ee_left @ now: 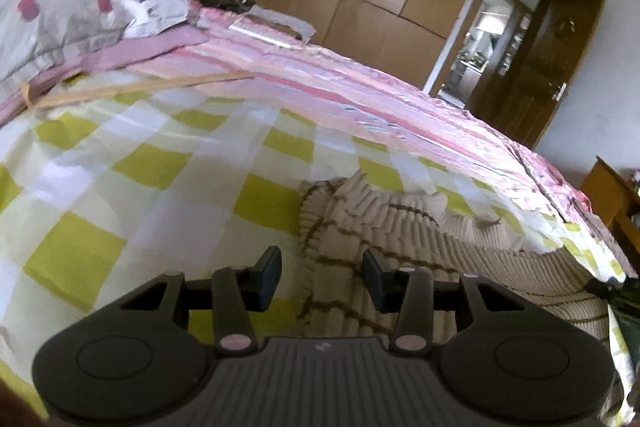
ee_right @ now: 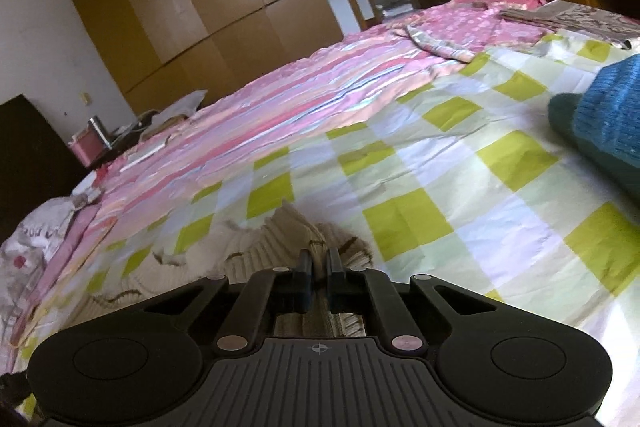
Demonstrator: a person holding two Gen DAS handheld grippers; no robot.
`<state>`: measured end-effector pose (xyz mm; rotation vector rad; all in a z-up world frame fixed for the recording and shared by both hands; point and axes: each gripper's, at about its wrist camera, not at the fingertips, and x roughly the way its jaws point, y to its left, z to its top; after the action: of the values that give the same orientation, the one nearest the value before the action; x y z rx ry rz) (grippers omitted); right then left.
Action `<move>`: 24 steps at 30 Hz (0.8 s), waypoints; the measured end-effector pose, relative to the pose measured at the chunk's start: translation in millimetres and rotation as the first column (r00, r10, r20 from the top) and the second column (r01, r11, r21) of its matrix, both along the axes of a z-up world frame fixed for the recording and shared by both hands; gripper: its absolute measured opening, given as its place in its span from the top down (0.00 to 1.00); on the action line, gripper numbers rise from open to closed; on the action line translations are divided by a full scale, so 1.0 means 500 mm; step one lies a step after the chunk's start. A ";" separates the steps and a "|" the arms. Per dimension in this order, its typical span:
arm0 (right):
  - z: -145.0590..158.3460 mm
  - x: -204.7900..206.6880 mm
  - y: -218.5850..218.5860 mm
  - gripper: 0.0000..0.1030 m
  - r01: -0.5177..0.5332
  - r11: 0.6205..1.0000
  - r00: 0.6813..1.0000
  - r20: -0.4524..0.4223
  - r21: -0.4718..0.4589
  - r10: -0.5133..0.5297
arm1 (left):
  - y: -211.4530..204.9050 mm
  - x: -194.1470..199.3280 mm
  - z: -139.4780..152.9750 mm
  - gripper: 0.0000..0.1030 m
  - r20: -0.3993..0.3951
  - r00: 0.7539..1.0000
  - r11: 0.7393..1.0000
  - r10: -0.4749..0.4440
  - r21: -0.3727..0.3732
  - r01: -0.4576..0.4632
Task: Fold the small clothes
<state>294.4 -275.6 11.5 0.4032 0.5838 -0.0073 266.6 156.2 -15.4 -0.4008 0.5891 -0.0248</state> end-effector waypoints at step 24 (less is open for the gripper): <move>0.026 -0.028 0.052 0.87 -0.034 0.991 0.999 -0.046 -0.131 0.028 | -0.012 -0.018 0.026 0.49 0.006 1.000 0.996 0.020 0.084 -0.020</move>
<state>280.6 -249.9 24.2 0.2658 0.6291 -0.0249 257.3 150.5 -2.5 -0.3246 0.5793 0.0182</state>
